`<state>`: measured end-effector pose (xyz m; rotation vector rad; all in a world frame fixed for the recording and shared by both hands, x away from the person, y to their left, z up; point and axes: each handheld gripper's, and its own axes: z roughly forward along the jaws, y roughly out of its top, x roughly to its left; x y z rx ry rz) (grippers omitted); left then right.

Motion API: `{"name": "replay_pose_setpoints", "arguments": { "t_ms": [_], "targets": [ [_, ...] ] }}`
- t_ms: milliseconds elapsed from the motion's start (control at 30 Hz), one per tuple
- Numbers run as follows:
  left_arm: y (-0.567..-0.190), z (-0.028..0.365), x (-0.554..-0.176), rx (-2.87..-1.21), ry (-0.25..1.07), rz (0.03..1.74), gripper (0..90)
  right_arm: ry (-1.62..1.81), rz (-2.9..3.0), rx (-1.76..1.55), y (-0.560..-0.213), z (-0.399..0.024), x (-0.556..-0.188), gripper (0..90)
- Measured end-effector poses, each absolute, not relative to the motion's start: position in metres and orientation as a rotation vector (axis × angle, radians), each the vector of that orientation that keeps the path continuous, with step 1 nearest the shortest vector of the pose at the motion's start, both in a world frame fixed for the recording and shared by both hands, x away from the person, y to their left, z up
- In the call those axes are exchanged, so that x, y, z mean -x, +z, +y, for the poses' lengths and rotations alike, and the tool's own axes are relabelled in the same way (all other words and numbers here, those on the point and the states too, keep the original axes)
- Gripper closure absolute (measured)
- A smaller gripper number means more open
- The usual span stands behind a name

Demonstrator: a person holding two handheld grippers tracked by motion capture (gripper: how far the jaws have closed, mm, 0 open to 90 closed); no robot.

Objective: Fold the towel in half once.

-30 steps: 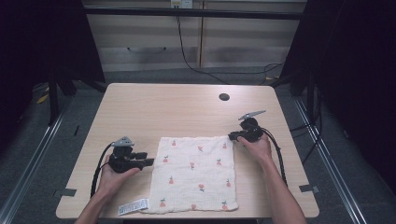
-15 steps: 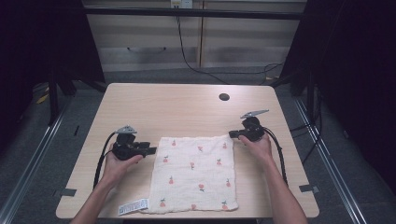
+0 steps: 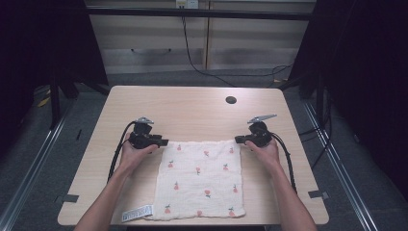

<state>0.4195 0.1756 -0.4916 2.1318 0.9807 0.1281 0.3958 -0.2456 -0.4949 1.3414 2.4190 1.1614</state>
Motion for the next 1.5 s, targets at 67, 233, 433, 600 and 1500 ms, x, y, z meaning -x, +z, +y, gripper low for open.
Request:
{"name": "replay_pose_setpoints", "arguments": {
  "t_ms": [67,233,433,600,1500],
  "targets": [
    [-0.491,0.169,-0.417,-2.163,0.18,0.962,56.7,1.165,2.42,-1.344,-0.494,-0.248,-0.395,88.8],
    [-0.5,0.165,-0.42,-2.17,0.175,0.977,58.6,1.176,2.407,-1.341,-0.493,-0.251,-0.393,88.8],
    [-0.501,0.162,-0.414,-2.212,0.253,0.903,62.8,1.186,2.402,-1.341,-0.492,-0.253,-0.393,88.8],
    [-0.503,0.16,-0.408,-2.205,0.277,0.865,77.3,1.198,2.399,-1.333,-0.493,-0.252,-0.391,88.8],
    [-0.485,0.186,-0.412,-1.923,0.066,0.941,86.6,1.311,2.337,-1.305,-0.472,-0.252,-0.394,88.9]
  ]
}}
